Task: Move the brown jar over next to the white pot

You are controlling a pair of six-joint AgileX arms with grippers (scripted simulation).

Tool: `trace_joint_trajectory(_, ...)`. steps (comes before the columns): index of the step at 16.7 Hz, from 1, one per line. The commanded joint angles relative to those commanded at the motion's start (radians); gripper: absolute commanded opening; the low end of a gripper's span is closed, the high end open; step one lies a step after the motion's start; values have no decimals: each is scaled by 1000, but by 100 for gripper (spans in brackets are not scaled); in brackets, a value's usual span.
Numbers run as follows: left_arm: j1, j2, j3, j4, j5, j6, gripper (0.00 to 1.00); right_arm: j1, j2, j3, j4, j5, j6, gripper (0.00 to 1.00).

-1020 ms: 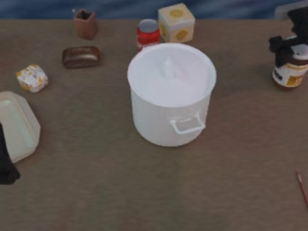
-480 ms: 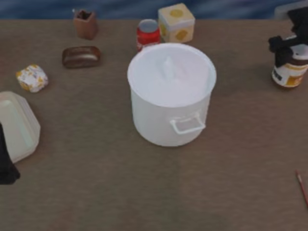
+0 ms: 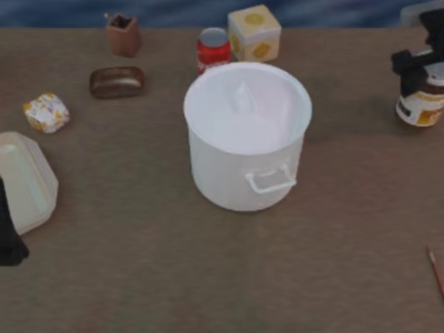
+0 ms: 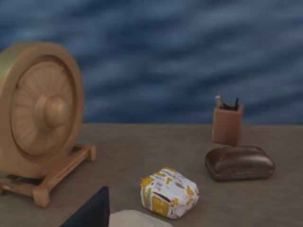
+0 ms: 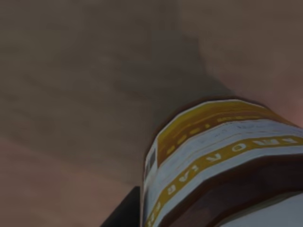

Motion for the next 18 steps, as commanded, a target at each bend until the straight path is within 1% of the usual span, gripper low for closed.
trace_joint_trajectory(6, 0, 0, 0, 0, 0, 0, 100, 8, -320, -253, -43, -3, 5, 0)
trace_joint_trajectory(8, 0, 0, 0, 0, 0, 0, 100, 12, -389, -318, -57, -3, 4, 0)
trace_joint_trajectory(14, 0, 0, 0, 0, 0, 0, 100, 9, -413, -342, -61, -4, 8, 0)
trace_joint_trajectory(16, 0, 0, 0, 0, 0, 0, 100, 31, -411, -354, -49, 4, 42, 0)
trace_joint_trajectory(18, 0, 0, 0, 0, 0, 0, 100, 69, -409, -380, -24, 20, 119, 0)
